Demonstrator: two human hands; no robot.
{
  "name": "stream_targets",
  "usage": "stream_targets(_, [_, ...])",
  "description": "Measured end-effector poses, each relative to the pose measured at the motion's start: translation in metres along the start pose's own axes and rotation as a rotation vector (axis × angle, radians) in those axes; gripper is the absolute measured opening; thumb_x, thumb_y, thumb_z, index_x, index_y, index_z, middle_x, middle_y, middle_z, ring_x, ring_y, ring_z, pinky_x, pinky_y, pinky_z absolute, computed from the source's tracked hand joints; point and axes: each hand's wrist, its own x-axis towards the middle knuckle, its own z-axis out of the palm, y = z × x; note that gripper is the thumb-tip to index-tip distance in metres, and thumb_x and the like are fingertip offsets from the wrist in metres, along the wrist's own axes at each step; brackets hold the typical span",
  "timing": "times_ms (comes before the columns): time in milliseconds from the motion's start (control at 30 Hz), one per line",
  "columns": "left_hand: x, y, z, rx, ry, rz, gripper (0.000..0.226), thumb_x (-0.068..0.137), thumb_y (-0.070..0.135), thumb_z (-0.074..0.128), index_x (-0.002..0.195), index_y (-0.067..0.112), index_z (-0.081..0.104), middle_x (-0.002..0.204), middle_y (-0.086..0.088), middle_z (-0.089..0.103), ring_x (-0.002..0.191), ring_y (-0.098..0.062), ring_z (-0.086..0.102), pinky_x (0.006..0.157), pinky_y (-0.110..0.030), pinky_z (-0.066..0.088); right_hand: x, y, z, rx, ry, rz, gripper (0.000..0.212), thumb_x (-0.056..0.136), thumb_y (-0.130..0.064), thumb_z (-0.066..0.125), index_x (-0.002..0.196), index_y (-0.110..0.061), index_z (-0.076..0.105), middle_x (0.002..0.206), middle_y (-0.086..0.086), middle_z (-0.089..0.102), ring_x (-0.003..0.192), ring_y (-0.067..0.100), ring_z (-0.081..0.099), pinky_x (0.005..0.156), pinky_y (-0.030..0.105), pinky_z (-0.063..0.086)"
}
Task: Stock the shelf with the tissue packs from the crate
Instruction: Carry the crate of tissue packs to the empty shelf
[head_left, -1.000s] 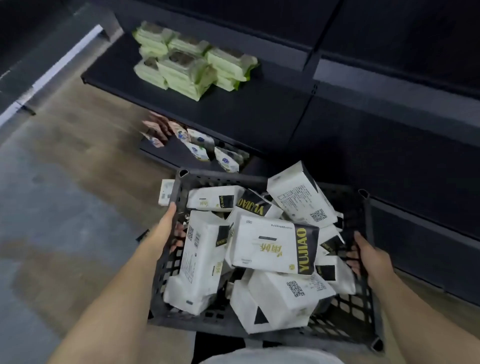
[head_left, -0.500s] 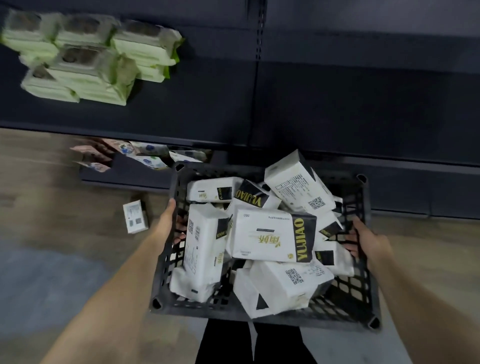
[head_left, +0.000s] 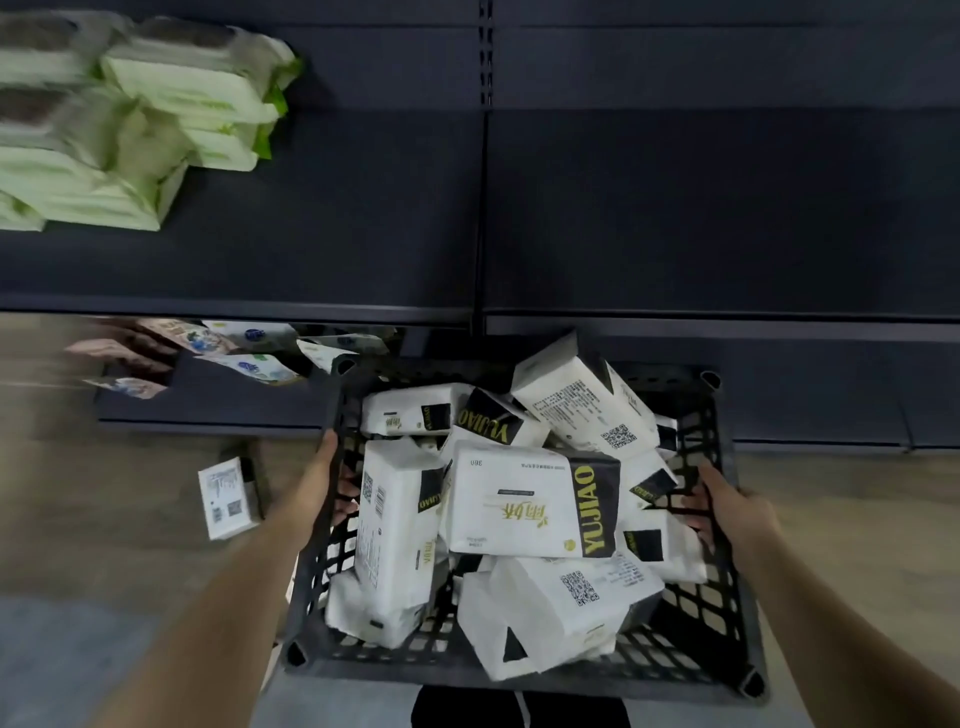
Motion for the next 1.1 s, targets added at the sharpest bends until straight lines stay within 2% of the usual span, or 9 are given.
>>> stream_targets(100, [0.021, -0.007, 0.002, 0.018, 0.016, 0.009, 0.067, 0.089, 0.068, 0.032, 0.07, 0.007, 0.052, 0.053, -0.007, 0.054, 0.045, -0.021, 0.047, 0.044, -0.026, 0.032, 0.013, 0.004, 0.009, -0.013, -0.002, 0.0, 0.047, 0.081, -0.054, 0.064, 0.081, -0.007, 0.063, 0.075, 0.008, 0.07, 0.066, 0.028, 0.068, 0.044, 0.025, 0.04])
stream_targets(367, [0.041, -0.01, 0.011, 0.046, -0.008, -0.04, 0.065, 0.09, 0.069, 0.031, 0.068, 0.01, 0.047, 0.053, -0.006, 0.049, 0.042, -0.019, 0.044, 0.042, -0.022, 0.029, 0.03, 0.013, 0.018, -0.033, 0.006, 0.01, 0.048, 0.08, -0.054, 0.065, 0.077, -0.007, 0.065, 0.072, 0.01, 0.071, 0.066, 0.03, 0.068, 0.045, 0.026, 0.043])
stream_targets(533, [0.038, -0.017, 0.013, 0.011, 0.006, -0.026, 0.064, 0.09, 0.067, 0.032, 0.068, 0.009, 0.047, 0.054, -0.006, 0.047, 0.047, -0.021, 0.041, 0.046, -0.027, 0.028, 0.031, 0.018, 0.016, -0.052, 0.013, -0.007, 0.045, 0.081, -0.052, 0.065, 0.08, -0.007, 0.065, 0.074, 0.009, 0.07, 0.066, 0.029, 0.067, 0.065, 0.039, 0.053])
stream_targets(667, [0.037, -0.021, 0.015, 0.017, 0.064, 0.023, 0.063, 0.091, 0.064, 0.037, 0.067, 0.007, 0.05, 0.054, -0.008, 0.05, 0.048, -0.022, 0.044, 0.047, -0.028, 0.03, 0.032, 0.023, 0.014, -0.012, 0.006, -0.005, 0.042, 0.083, -0.05, 0.064, 0.077, -0.008, 0.063, 0.073, 0.01, 0.069, 0.06, 0.025, 0.064, 0.055, 0.03, 0.046])
stream_targets(767, [0.04, -0.023, 0.012, 0.005, 0.085, 0.026, 0.064, 0.089, 0.066, 0.04, 0.067, 0.007, 0.052, 0.052, -0.007, 0.052, 0.046, -0.023, 0.045, 0.045, -0.028, 0.031, 0.034, 0.023, 0.015, -0.005, 0.001, -0.013, 0.042, 0.082, -0.051, 0.064, 0.074, -0.009, 0.063, 0.073, 0.01, 0.069, 0.059, 0.025, 0.065, 0.05, 0.028, 0.043])
stream_targets(1100, [0.046, -0.019, 0.008, 0.003, 0.063, 0.004, 0.066, 0.089, 0.067, 0.036, 0.069, 0.007, 0.053, 0.054, -0.007, 0.054, 0.049, -0.023, 0.049, 0.052, -0.028, 0.038, 0.034, 0.019, 0.02, -0.017, -0.021, -0.034, 0.041, 0.081, -0.049, 0.066, 0.075, -0.008, 0.063, 0.072, 0.01, 0.069, 0.063, 0.028, 0.065, 0.055, 0.031, 0.046])
